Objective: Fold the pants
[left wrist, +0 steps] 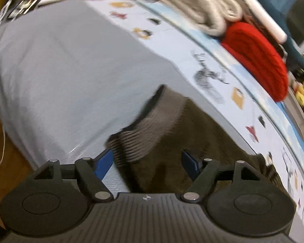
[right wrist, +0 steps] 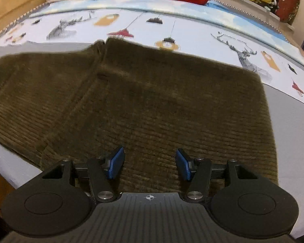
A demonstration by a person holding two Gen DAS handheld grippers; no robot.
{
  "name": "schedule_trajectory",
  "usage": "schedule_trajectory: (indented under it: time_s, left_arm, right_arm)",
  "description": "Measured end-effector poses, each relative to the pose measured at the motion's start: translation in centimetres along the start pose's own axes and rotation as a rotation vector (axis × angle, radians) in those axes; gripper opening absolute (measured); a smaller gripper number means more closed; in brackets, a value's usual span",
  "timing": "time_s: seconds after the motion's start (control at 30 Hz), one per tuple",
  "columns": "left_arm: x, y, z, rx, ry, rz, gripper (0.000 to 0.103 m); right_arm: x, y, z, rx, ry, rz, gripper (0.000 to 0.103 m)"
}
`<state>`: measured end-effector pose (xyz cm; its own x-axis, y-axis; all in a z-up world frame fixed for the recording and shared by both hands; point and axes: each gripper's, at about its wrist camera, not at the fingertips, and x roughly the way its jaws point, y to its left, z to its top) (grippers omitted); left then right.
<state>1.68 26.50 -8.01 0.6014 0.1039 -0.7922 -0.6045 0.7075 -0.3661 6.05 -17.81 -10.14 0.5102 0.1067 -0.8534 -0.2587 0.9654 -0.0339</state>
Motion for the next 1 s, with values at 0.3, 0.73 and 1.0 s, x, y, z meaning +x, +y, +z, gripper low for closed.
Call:
schedule_trajectory:
  time_s: [0.3, 0.73, 1.0]
  left_arm:
    - [3.8, 2.6, 0.5, -0.106, 0.08, -0.077, 0.082]
    - [-3.5, -7.0, -1.3, 0.201, -0.173, -0.149, 0.031]
    - [-7.2, -22.2, -7.7, 0.466, -0.241, -0.323, 0.029]
  right_arm:
    - [0.4, 0.4, 0.1, -0.031, -0.009, 0.002, 0.06]
    - [-2.6, -2.5, 0.7, 0.088, -0.076, 0.044, 0.059]
    - [-5.0, -7.8, -0.5, 0.169, -0.158, 0.077, 0.059]
